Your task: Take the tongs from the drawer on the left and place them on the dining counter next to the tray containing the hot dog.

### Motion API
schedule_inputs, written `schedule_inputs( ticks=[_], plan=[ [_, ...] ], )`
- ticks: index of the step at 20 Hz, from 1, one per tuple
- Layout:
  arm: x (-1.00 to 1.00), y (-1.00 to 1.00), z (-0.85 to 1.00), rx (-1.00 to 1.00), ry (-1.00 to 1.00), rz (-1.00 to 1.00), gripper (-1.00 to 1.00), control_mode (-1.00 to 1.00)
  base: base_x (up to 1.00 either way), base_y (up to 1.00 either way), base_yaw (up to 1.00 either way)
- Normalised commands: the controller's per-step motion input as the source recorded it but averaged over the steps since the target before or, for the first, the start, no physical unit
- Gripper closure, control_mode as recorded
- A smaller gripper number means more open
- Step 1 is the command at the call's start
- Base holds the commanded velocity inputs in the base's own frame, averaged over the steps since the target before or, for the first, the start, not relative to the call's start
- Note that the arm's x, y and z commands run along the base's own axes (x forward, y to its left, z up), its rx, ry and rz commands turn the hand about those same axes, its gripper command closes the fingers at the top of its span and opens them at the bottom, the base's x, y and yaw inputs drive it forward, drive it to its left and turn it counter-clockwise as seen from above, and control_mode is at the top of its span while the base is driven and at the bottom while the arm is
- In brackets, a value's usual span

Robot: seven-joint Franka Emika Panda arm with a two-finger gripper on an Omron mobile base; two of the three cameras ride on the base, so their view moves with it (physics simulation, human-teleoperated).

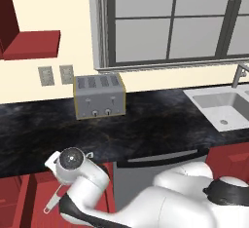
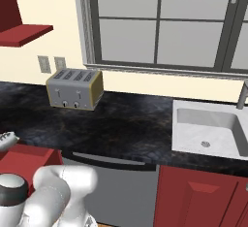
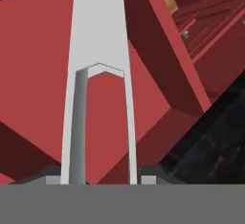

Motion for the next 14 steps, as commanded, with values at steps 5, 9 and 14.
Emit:
schedule_inputs(
  ticks=[5,9,14],
  plan=[
    [0.00,-0.50,0.57,0.20,0.00,0.10,1.00,-1.00,0.00,0.00,0.00],
    [0.00,-0.58,0.64,0.18,0.00,0.04,1.00,-1.00,0.00,0.00,0.00],
    [0.00,-0.62,0.66,0.14,0.00,0.00,1.00,-1.00,0.00,0.00,0.00]
  ],
)
